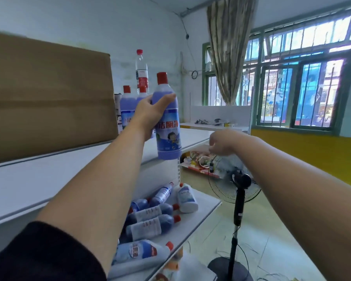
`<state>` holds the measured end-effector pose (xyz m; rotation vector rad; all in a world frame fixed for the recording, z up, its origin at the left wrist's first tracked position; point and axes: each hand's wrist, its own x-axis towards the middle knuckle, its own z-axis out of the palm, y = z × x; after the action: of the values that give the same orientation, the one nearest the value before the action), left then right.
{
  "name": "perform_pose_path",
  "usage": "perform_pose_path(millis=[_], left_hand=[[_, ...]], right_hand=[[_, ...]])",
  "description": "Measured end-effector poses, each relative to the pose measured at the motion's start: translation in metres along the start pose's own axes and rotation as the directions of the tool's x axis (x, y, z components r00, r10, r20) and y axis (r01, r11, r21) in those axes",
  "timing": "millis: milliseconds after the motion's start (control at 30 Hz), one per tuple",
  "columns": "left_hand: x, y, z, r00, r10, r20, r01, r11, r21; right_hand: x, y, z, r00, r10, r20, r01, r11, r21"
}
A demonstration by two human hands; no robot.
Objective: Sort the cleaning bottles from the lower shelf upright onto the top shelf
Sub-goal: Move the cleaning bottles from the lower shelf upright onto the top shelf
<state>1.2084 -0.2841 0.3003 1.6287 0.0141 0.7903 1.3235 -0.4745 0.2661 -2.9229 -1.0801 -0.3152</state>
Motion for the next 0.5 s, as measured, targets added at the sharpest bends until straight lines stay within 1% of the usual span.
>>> perform_pose_path(millis=[100,233,433,500], left_hand=[[0.029,-0.009,0.017,0.996,0.001,-0.084,-0.001,1.0,0.002],[0.062,-0.027,0.034,0.984,0.004,-0.176,0.0,1.0,0.021],[0.119,-0.058,0.04,0.98,-0.003,-0.197,0.031,0.99,0.139],[0.138,-0.067,0.037,0.98,-0.01,-0.198,0.044,0.985,0.169]], right_hand=[[0.038,0.03,-0.002,0.998,-0.059,-0.03,0.06,0.998,0.023],[0.081,0.052,0.001,0.991,-0.124,-0.046,0.126,0.991,0.049],[0.151,0.053,0.021,0.977,-0.21,-0.038,0.212,0.976,0.055],[0.173,0.048,0.027,0.969,-0.244,-0.028,0.245,0.969,0.034]])
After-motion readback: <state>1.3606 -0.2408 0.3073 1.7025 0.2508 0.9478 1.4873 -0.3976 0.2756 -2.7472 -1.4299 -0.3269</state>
